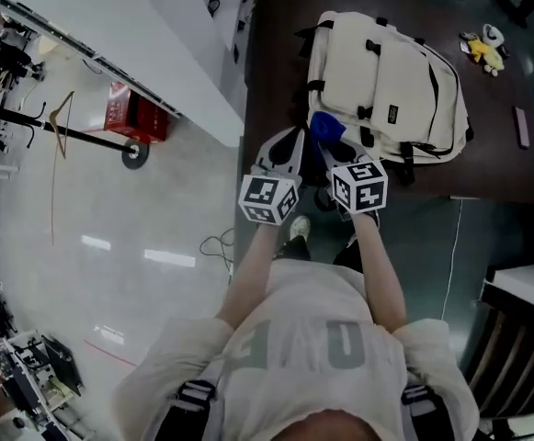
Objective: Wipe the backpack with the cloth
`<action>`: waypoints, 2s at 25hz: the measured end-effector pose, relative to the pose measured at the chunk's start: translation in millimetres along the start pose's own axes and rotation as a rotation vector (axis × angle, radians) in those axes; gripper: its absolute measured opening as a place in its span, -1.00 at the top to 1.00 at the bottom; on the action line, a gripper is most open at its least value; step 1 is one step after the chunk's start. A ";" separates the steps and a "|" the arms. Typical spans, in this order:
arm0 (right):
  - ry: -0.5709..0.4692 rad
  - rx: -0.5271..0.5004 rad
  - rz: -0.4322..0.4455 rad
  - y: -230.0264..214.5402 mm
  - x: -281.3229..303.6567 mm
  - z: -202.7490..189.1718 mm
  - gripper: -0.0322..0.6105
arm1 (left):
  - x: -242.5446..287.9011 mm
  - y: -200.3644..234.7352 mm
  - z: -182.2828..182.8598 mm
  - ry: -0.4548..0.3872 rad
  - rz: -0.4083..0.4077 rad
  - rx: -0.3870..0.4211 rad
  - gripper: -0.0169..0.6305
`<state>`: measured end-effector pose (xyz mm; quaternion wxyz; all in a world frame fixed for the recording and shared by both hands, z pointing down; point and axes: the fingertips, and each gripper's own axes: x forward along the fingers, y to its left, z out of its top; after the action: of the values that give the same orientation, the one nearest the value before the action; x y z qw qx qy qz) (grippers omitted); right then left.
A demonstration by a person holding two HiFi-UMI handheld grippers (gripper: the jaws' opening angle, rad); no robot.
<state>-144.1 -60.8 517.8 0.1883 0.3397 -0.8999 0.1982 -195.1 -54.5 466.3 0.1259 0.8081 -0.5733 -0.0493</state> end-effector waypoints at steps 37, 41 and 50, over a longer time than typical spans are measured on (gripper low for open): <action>0.190 -0.063 0.095 -190.3 -124.1 -88.6 0.77 | 105.8 -172.1 -78.6 0.030 0.125 -0.007 0.94; 0.208 -0.042 0.093 -201.9 -133.9 -92.6 0.77 | 114.2 -182.1 -80.9 0.028 0.116 -0.011 0.94; 0.257 -0.022 -0.054 -263.3 -160.1 -110.8 0.77 | 126.9 -192.1 -90.2 0.044 0.104 -0.020 0.93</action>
<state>171.0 -103.0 596.4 0.3114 0.3334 -0.8610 0.2249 43.6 -100.7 511.4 0.1489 0.7767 -0.6112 -0.0308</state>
